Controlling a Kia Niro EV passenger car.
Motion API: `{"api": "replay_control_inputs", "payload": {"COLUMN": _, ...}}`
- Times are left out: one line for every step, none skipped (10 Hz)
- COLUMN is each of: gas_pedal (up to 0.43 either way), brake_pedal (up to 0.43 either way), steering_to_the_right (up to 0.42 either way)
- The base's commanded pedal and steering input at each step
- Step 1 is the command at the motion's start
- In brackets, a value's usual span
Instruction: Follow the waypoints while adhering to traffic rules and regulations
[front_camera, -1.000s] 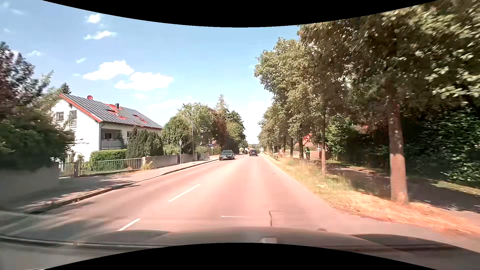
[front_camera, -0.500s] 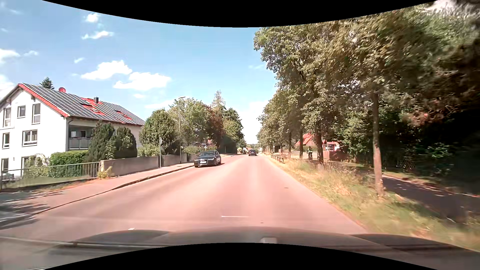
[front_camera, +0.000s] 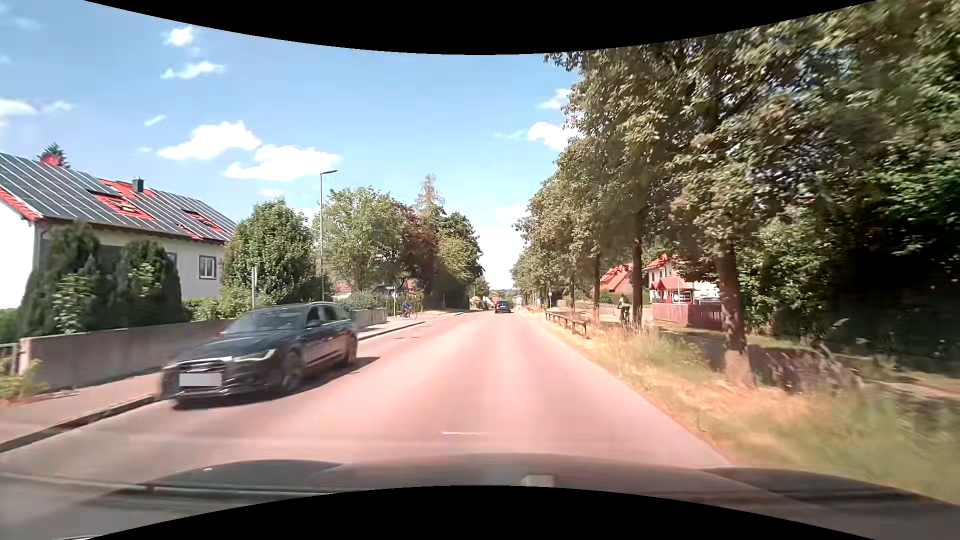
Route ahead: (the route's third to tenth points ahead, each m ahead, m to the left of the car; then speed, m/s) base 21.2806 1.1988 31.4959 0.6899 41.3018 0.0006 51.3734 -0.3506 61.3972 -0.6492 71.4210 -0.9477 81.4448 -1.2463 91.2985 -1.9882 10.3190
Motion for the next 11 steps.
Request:
{"api": "replay_control_inputs", "payload": {"gas_pedal": 0.138, "brake_pedal": 0.0, "steering_to_the_right": 0.004}}
{"api": "replay_control_inputs", "payload": {"gas_pedal": 0.138, "brake_pedal": 0.0, "steering_to_the_right": 0.003}}
{"api": "replay_control_inputs", "payload": {"gas_pedal": 0.138, "brake_pedal": 0.0, "steering_to_the_right": 0.003}}
{"api": "replay_control_inputs", "payload": {"gas_pedal": 0.138, "brake_pedal": 0.0, "steering_to_the_right": 0.002}}
{"api": "replay_control_inputs", "payload": {"gas_pedal": 0.138, "brake_pedal": 0.0, "steering_to_the_right": 0.001}}
{"api": "replay_control_inputs", "payload": {"gas_pedal": 0.138, "brake_pedal": 0.0, "steering_to_the_right": 0.0}}
{"api": "replay_control_inputs", "payload": {"gas_pedal": 0.13, "brake_pedal": 0.0, "steering_to_the_right": 0.0}}
{"api": "replay_control_inputs", "payload": {"gas_pedal": 0.13, "brake_pedal": 0.0, "steering_to_the_right": -0.001}}
{"api": "replay_control_inputs", "payload": {"gas_pedal": 0.13, "brake_pedal": 0.0, "steering_to_the_right": -0.001}}
{"api": "replay_control_inputs", "payload": {"gas_pedal": 0.13, "brake_pedal": 0.0, "steering_to_the_right": -0.001}}
{"api": "replay_control_inputs", "payload": {"gas_pedal": 0.13, "brake_pedal": 0.0, "steering_to_the_right": -0.001}}
